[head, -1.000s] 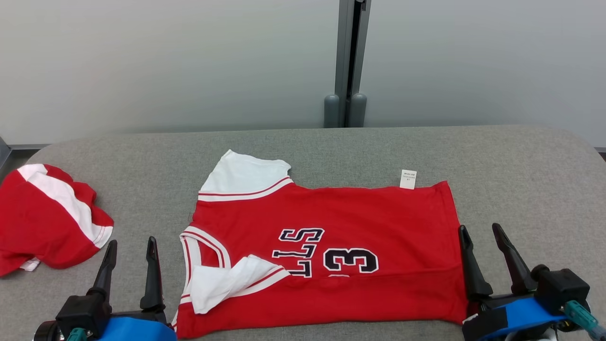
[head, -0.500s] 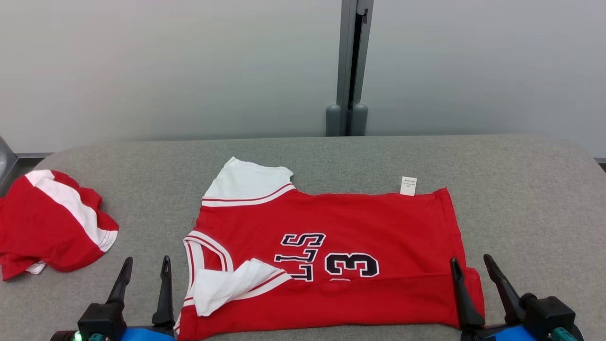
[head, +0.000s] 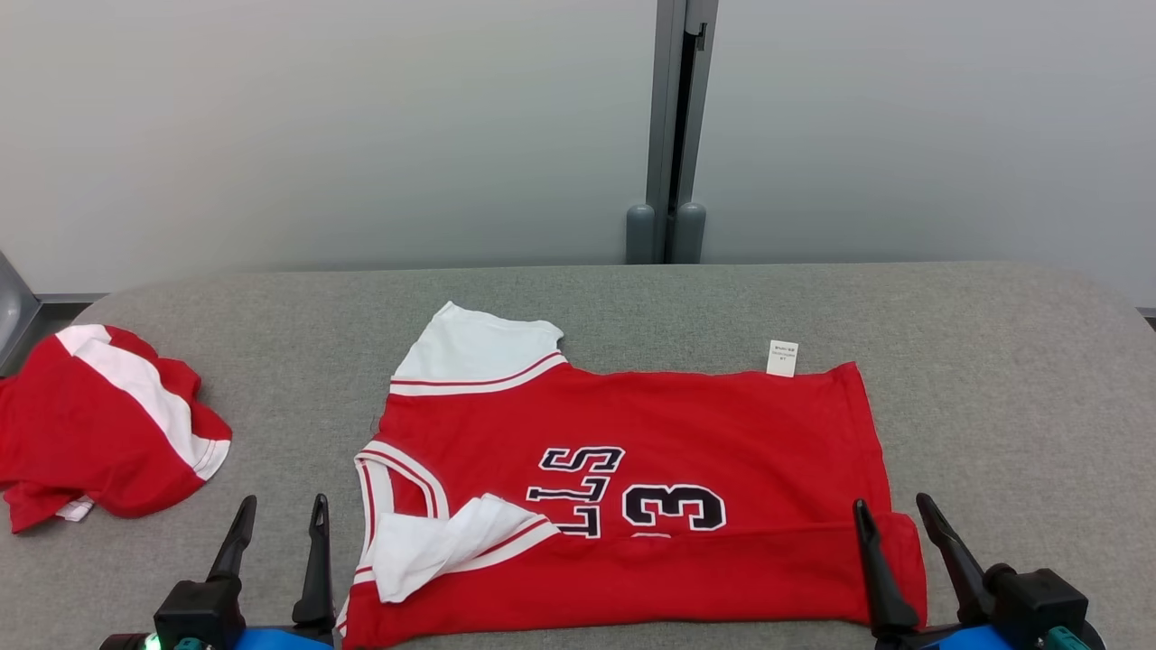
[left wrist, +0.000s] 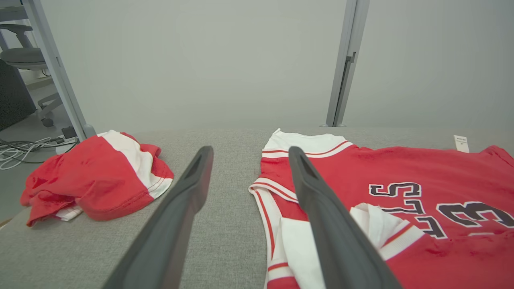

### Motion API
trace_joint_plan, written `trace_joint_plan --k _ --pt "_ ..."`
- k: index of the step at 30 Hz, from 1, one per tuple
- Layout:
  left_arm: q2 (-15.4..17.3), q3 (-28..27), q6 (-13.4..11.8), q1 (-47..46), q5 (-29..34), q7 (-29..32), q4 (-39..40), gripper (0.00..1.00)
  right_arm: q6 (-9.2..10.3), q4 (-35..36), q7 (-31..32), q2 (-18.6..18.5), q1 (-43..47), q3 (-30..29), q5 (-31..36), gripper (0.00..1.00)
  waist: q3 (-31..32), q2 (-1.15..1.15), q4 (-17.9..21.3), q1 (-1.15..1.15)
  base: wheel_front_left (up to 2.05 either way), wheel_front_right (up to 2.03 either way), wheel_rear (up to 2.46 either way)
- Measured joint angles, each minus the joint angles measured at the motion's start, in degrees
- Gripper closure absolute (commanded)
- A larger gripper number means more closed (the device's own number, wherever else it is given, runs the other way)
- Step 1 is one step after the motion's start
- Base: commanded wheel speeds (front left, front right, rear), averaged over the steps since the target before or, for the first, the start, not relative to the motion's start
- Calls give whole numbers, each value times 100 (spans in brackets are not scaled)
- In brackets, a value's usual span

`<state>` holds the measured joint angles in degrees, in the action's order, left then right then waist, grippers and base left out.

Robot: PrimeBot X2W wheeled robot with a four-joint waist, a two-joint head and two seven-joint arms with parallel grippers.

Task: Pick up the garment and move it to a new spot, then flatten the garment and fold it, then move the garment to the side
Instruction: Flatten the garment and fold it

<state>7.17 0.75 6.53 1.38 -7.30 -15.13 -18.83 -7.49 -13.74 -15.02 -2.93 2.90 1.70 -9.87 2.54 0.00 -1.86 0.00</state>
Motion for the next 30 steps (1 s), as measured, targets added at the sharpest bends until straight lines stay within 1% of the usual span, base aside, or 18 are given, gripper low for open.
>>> trace_joint_plan --k 9,14,17,21,23,26,30 --pt "-19 0 15 -12 43 0 -101 0 0 -123 0 1 -33 -9 -1 0 1 0 -3 0 0 0 0" --pt "42 -9 55 -264 -5 -1 -230 0 0 -257 0 2 -228 -55 83 0 -54 0 14 0 0 0 0" --pt "200 45 58 -645 -37 0 -296 0 0 -345 0 -54 -560 -53 189 0 -131 1 36 0 0 0 0" --pt "500 234 67 -1386 -102 0 -499 0 0 -557 2 -319 -1127 -33 279 0 -299 1 93 0 0 0 0" --pt "690 428 68 -1817 -207 0 -583 0 0 -624 48 -452 -1512 33 281 0 -478 1 173 1 0 0 0" --pt "936 755 82 -2606 -497 37 -714 0 0 -771 169 -650 -2152 79 288 0 -801 2 287 -3 0 0 0" --pt "1281 1163 90 -3515 -944 257 -892 0 0 -975 399 -836 -2882 190 308 0 -1283 2 435 -1 0 0 0"
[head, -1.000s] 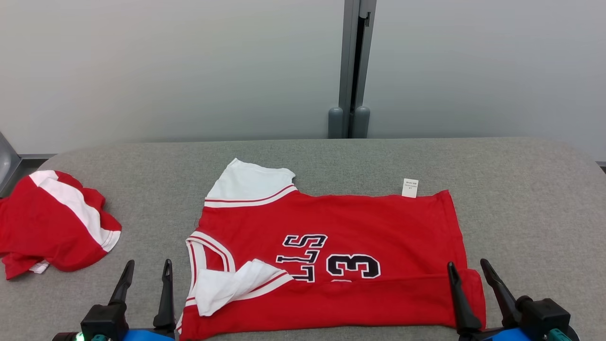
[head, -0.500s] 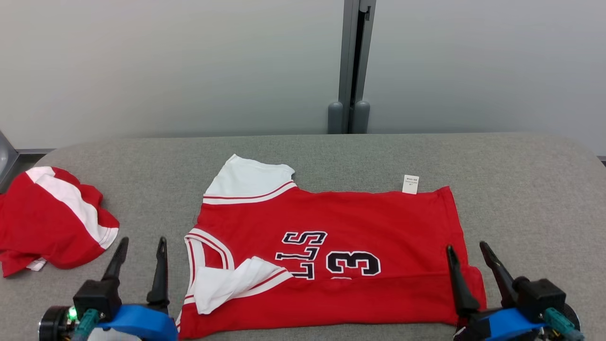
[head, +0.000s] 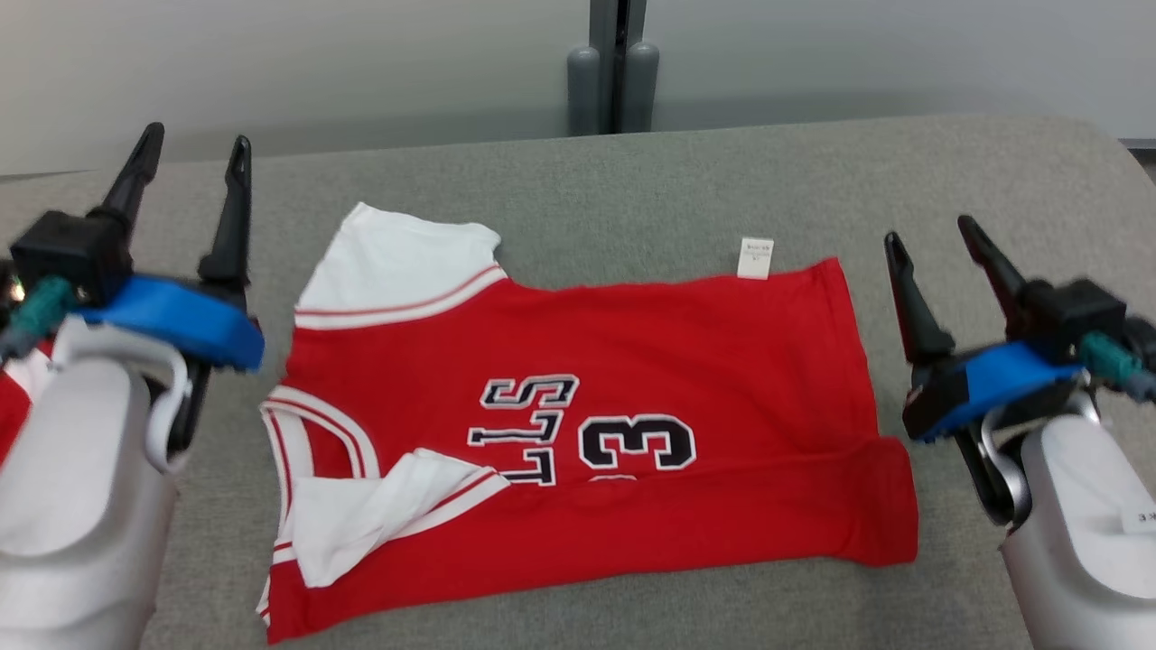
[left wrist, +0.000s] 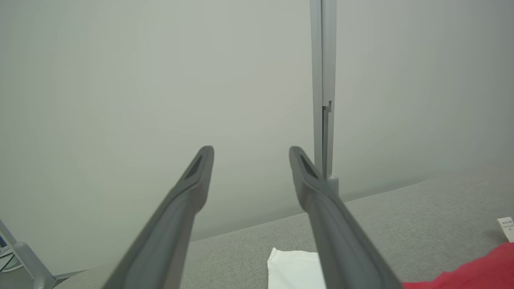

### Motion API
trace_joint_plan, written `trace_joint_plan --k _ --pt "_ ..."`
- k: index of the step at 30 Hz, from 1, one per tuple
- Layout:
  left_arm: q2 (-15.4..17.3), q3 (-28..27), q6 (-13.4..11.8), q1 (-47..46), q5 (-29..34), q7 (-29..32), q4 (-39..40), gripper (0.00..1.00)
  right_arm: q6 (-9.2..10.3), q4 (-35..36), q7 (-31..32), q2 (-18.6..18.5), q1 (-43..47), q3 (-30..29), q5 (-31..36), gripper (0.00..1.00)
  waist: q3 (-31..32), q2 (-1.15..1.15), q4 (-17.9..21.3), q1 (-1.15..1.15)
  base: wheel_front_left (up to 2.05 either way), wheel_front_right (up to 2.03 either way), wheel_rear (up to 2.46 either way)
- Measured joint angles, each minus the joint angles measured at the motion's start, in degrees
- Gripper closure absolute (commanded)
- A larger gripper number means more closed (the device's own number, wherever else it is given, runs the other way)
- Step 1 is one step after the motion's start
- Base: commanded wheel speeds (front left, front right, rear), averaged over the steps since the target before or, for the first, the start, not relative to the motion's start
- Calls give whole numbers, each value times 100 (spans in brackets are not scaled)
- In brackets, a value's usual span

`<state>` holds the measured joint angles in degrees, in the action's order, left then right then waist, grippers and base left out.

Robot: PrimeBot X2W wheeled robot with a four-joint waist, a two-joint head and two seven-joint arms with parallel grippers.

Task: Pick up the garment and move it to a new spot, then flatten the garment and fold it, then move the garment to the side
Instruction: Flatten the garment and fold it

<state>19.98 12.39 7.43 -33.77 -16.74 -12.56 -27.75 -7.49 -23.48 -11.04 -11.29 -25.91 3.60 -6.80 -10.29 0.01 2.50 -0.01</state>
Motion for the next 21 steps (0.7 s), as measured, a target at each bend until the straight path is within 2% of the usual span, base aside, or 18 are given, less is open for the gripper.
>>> trace_joint_plan --k 10,14,21 --pt "682 1288 0 -1938 -1428 876 -645 0 0 -542 370 -164 -1434 501 -82 0 -1198 2 320 -2 0 0 0" --pt "867 1830 0 -2312 -1820 1193 -1093 0 0 -704 381 -114 -1784 666 -130 0 -1565 1 426 -1 0 0 0" --pt "1044 2437 1 -2637 -2643 1502 -1680 0 0 -1013 207 37 -2130 820 -154 0 -2024 1 626 -1 0 0 0"
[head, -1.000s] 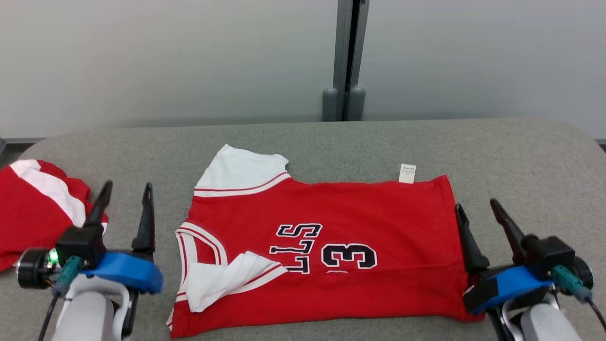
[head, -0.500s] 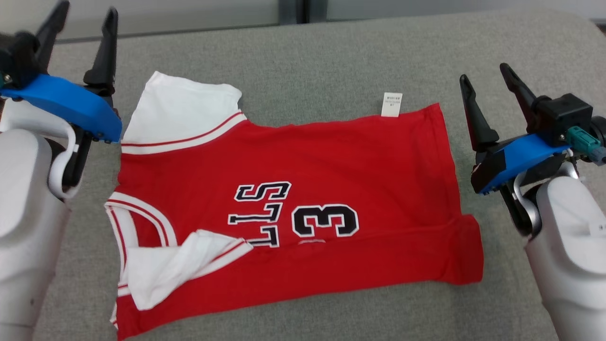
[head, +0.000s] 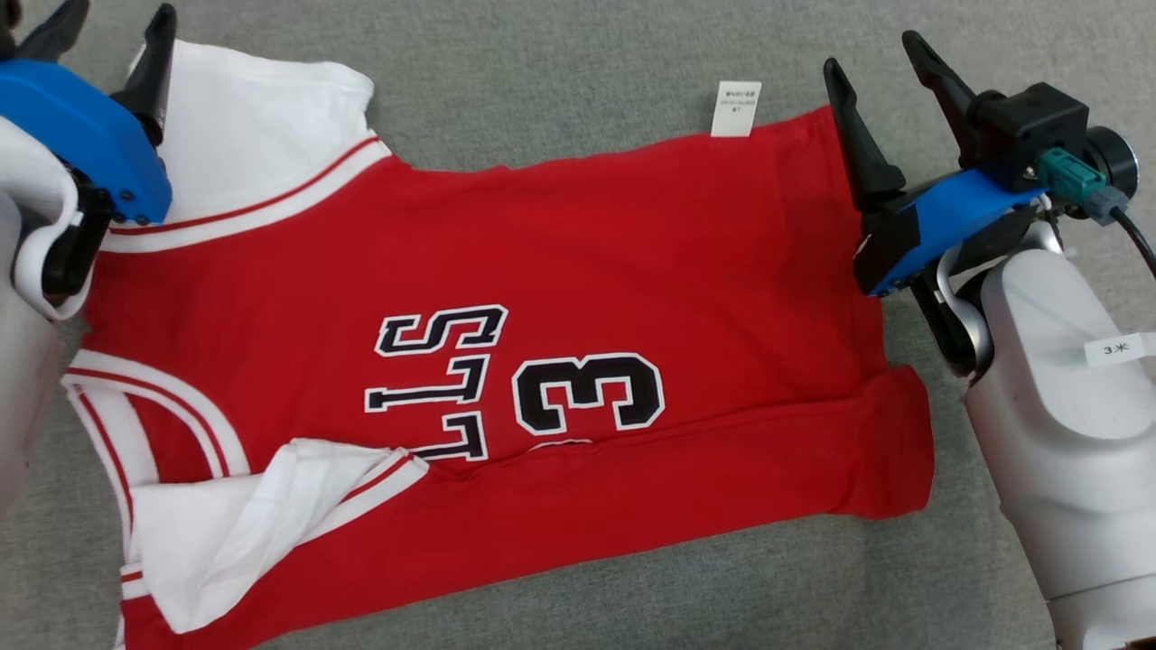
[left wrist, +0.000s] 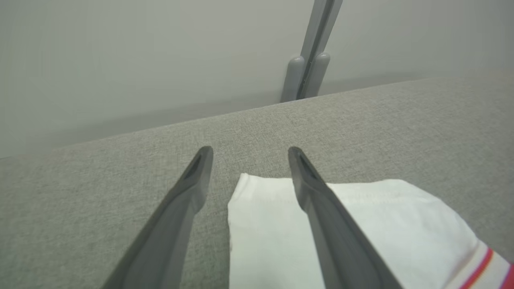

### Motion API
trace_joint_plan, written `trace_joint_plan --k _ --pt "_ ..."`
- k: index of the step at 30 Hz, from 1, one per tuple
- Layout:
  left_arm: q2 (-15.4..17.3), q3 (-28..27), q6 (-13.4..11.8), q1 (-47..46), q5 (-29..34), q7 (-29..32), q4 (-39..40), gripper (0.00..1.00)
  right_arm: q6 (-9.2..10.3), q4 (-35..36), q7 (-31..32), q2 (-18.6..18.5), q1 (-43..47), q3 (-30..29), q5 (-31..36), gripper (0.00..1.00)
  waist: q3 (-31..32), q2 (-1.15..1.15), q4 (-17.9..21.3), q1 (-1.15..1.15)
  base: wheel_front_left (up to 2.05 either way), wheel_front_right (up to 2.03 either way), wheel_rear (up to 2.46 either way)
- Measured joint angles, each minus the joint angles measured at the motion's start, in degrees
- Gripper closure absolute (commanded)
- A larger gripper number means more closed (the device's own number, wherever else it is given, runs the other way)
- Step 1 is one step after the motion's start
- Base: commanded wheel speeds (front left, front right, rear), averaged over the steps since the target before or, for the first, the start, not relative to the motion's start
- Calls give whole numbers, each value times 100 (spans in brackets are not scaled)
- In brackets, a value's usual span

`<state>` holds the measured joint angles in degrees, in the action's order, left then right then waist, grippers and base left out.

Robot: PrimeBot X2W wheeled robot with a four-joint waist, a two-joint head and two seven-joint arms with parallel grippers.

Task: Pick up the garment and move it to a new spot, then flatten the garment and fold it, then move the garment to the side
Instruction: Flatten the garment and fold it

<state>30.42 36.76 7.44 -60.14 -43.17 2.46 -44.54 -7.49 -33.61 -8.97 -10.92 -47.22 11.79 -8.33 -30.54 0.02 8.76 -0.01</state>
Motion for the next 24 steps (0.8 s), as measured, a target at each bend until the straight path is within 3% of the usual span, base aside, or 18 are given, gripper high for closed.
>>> trace_joint_plan --k 8,17,18,19,20,24 --pt "209 610 0 -143 -533 71 -387 0 0 -310 -178 80 -259 176 -43 0 -263 -1 145 1 0 0 0" --pt "183 1057 -1 -342 -1251 261 -476 0 0 -575 -270 94 -456 349 -90 0 -289 -3 195 2 0 0 0" --pt "190 1114 -1 -360 -1288 272 -478 50 0 -614 -268 91 -458 370 -98 0 -282 -3 191 2 0 0 0" --pt "193 1180 -1 -380 -1311 266 -489 79 0 -648 -261 90 -464 400 -112 0 -278 -3 189 2 0 0 0" --pt "198 1229 -1 -401 -1338 248 -508 100 0 -688 -230 91 -478 430 -143 0 -274 -3 190 2 0 0 0" --pt "190 1422 -1 -432 -1483 112 -558 100 0 -872 -77 92 -517 582 -311 0 -224 -2 179 1 0 0 0"
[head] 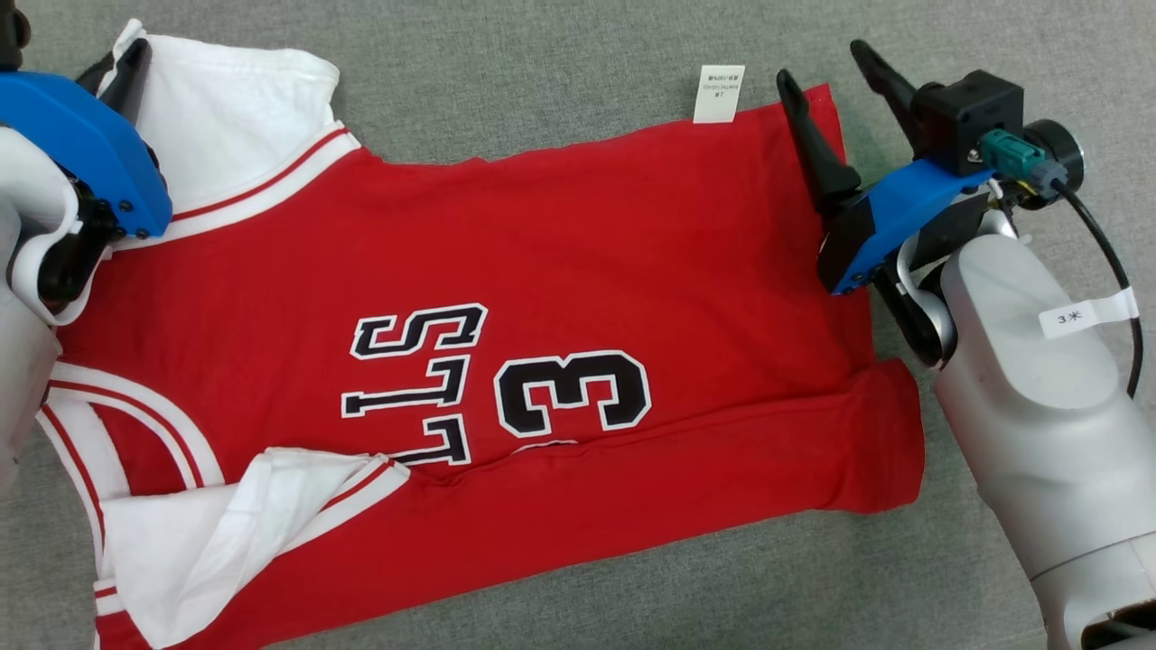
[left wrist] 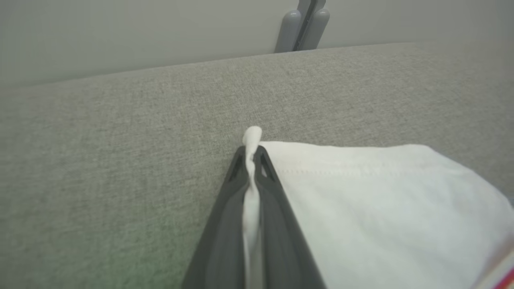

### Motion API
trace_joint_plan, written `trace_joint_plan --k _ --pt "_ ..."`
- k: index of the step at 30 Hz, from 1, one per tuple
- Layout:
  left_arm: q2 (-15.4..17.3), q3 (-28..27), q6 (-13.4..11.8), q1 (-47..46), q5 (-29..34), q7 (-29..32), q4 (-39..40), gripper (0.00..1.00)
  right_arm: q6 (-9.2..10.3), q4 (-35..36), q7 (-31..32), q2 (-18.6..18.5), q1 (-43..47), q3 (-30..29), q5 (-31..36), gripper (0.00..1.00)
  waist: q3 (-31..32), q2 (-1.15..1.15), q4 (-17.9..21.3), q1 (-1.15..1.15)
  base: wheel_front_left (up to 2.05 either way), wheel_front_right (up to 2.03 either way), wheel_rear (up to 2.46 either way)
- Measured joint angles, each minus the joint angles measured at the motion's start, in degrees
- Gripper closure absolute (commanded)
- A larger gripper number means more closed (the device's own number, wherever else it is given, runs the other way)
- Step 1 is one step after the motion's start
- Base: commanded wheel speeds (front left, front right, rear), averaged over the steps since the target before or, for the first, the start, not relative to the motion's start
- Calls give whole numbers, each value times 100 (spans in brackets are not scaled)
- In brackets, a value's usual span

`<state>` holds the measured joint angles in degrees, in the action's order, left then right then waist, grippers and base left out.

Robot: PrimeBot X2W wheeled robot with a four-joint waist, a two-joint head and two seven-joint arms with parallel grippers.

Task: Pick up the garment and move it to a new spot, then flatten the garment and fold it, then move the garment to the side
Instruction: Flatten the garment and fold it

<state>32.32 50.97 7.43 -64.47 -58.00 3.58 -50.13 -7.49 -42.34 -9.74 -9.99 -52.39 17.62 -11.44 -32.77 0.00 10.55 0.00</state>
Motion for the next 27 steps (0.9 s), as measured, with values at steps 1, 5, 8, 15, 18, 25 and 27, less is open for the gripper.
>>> trace_joint_plan --k 1,5,8,15,18,25,27 --pt "-1 36 0 0 -37 -29 -8 100 0 -42 21 -2 -1 45 -53 0 21 0 -10 0 0 0 0" --pt "-15 236 0 1 -154 -223 25 100 0 -164 164 -105 -29 211 -199 0 107 0 -73 0 0 0 0" --pt "-35 400 0 -2 -210 -359 86 100 0 -249 325 -181 -32 314 -320 0 147 0 -149 0 0 0 0" --pt "-76 734 0 -98 -360 -659 157 100 0 -470 732 -301 -66 524 -572 0 174 0 -311 0 0 0 0" --pt "-101 828 0 -171 -445 -805 181 100 0 -502 955 -322 -79 614 -765 96 203 -1 -357 0 0 0 0" --pt "-157 960 0 -188 -703 -1232 192 100 0 -471 812 -482 -71 601 -939 100 348 0 -460 -1 0 0 0" --pt "-182 968 0 -187 -797 -1390 219 100 0 -494 661 -515 -66 536 -939 100 436 0 -519 0 0 0 0"
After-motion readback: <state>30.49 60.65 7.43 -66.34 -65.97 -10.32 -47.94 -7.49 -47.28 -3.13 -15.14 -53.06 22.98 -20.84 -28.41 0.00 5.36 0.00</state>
